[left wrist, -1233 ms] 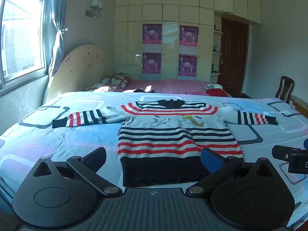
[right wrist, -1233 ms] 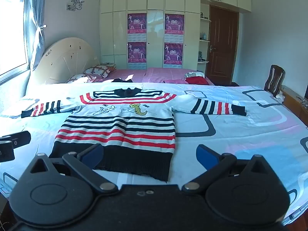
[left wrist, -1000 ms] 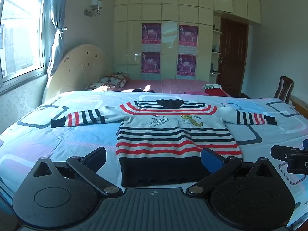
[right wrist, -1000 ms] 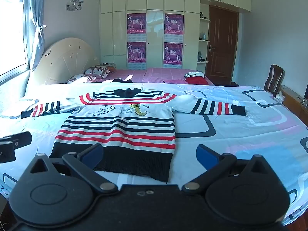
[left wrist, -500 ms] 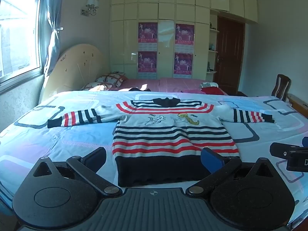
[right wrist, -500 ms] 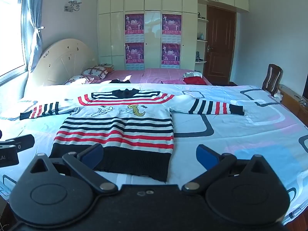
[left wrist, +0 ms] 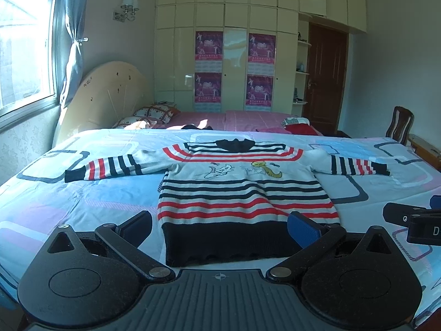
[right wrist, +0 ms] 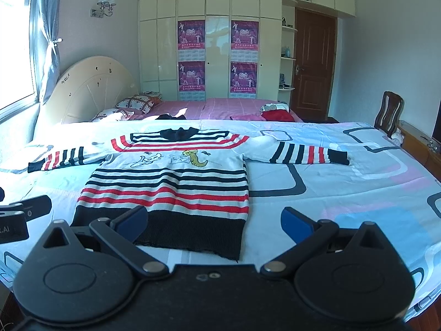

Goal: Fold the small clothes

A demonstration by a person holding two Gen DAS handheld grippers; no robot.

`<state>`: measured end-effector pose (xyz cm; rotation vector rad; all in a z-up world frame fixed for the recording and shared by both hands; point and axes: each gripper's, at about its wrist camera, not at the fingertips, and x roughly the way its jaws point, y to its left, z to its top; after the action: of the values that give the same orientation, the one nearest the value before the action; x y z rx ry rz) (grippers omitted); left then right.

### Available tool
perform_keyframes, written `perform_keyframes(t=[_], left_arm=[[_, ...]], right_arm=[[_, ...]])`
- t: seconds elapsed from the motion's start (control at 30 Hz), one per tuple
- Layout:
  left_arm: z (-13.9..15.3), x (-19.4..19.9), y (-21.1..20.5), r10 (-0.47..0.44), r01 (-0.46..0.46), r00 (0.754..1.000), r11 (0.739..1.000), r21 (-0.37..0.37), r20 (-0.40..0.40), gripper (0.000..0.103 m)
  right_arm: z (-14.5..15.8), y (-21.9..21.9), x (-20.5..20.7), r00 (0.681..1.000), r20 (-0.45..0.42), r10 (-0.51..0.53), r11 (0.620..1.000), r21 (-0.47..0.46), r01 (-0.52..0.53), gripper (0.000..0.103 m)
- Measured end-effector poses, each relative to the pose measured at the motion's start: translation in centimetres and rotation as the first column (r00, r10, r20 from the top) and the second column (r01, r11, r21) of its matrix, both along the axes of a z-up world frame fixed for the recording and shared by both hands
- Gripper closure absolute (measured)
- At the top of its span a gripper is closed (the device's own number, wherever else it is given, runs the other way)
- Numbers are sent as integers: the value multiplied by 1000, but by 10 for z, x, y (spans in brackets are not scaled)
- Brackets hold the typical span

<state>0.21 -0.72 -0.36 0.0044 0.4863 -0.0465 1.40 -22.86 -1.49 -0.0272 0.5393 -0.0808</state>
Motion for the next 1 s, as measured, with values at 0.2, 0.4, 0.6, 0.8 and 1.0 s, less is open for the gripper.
perform_keyframes(t=[0.2, 0.4, 0.6, 0.8, 1.0], left_arm=[[0, 1, -2, -12, 12, 1000, 1000, -8, 2, 0], [0, 2, -2, -13, 13, 1000, 1000, -9, 1, 0], [0, 2, -2, -13, 13, 1000, 1000, -10, 2, 0], [0, 3, -3, -9, 9, 1000, 1000, -9, 1, 0], [0, 2, 0, -11, 11, 1000, 1000, -13, 4, 0]], right_arm=[[0, -1, 0, 1000, 1, -2, 1000, 3, 2, 0], [0, -2, 0, 1000, 2, -5, 1000, 5, 5, 0], [0, -3, 0, 1000, 3, -4, 1000, 6, 4, 0], [0, -2, 0, 1000, 2, -4, 1000, 7, 4, 0], [1, -2, 0, 1000, 5, -6, 1000, 4, 6, 0]])
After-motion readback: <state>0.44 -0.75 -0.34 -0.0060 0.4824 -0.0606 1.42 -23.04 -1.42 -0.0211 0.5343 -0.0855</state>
